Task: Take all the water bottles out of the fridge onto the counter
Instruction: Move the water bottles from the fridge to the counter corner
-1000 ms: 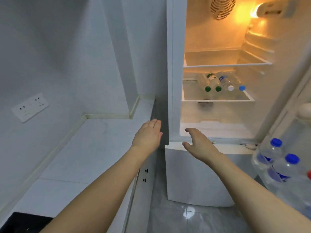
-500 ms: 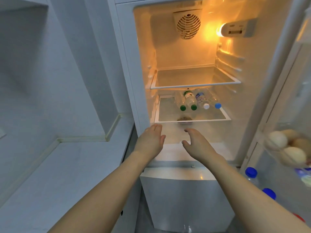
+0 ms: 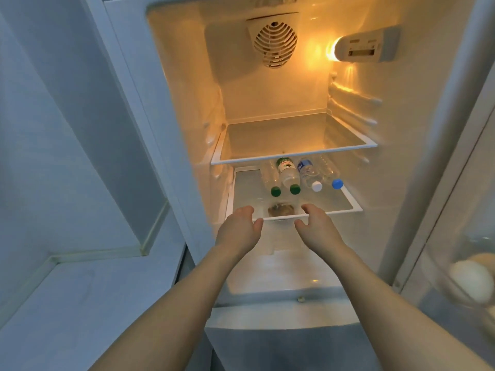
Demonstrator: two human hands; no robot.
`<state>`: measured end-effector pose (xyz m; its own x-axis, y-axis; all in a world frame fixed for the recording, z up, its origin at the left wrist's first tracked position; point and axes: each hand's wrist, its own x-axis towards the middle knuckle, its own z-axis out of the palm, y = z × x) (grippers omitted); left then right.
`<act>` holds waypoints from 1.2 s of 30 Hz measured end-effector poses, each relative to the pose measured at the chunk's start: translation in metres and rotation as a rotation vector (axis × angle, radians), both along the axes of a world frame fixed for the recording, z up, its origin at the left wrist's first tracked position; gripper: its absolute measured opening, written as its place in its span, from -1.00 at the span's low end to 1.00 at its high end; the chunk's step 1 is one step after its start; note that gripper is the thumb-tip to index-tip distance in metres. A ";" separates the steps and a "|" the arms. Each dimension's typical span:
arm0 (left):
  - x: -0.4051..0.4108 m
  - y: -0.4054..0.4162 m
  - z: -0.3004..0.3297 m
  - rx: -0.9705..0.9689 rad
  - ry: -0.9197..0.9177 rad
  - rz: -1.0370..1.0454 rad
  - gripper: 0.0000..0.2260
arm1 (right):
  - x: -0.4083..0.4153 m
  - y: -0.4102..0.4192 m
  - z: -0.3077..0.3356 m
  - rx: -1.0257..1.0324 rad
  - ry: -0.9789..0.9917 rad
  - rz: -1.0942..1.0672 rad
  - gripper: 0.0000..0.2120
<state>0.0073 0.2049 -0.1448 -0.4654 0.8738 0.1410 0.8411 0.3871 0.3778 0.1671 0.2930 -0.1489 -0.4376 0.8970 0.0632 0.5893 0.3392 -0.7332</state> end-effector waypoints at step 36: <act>-0.069 0.194 -0.084 0.235 -0.308 0.234 -0.69 | -0.112 0.188 -0.050 -0.324 -0.057 -0.240 -0.55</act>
<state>-0.0620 0.3991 -0.2285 -0.6983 0.7005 0.1472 0.5755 0.4272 0.6973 0.0546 0.4815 -0.1990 -0.2083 0.9435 -0.2577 0.6661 -0.0560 -0.7437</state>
